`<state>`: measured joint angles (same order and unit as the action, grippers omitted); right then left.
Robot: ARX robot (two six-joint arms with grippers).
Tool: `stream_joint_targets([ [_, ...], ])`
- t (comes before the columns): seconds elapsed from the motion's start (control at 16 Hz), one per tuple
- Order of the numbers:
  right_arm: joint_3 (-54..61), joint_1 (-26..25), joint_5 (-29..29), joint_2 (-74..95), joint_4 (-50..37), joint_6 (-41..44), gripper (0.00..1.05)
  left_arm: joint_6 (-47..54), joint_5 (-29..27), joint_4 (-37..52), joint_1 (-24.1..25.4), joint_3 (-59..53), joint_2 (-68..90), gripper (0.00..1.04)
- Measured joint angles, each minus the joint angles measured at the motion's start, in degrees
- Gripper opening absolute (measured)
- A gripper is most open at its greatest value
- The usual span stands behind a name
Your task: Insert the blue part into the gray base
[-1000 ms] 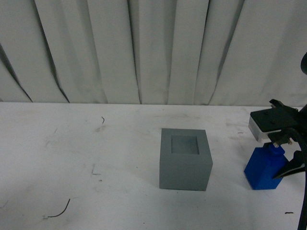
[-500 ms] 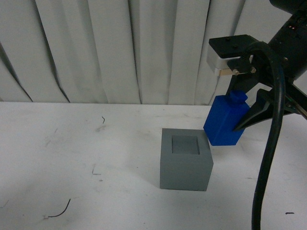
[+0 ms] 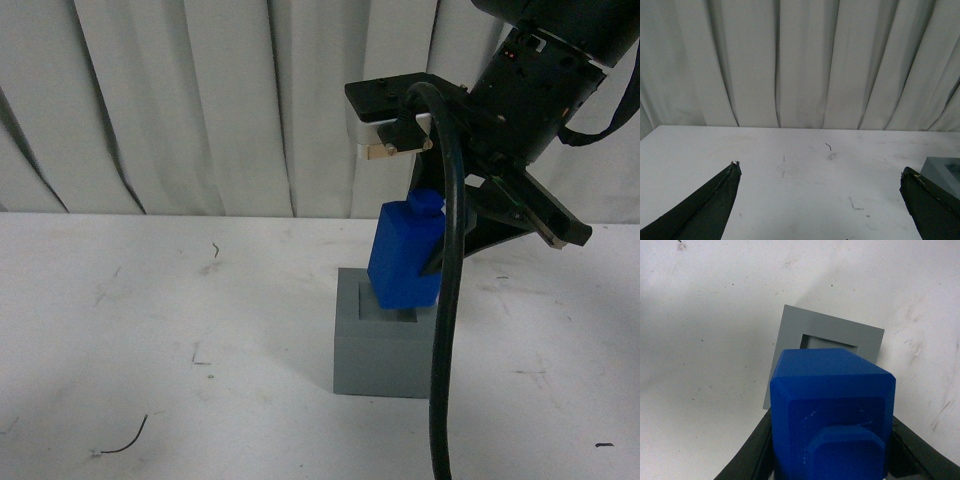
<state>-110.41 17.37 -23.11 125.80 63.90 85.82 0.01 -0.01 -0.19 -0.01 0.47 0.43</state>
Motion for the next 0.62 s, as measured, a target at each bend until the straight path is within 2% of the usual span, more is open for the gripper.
stream_joint_targets([
  [0.62,2.1,1.1,2.4,2.2,-4.5,-6.0,0.47,0.0,0.0,0.0,0.0,0.0,0.0,0.98],
])
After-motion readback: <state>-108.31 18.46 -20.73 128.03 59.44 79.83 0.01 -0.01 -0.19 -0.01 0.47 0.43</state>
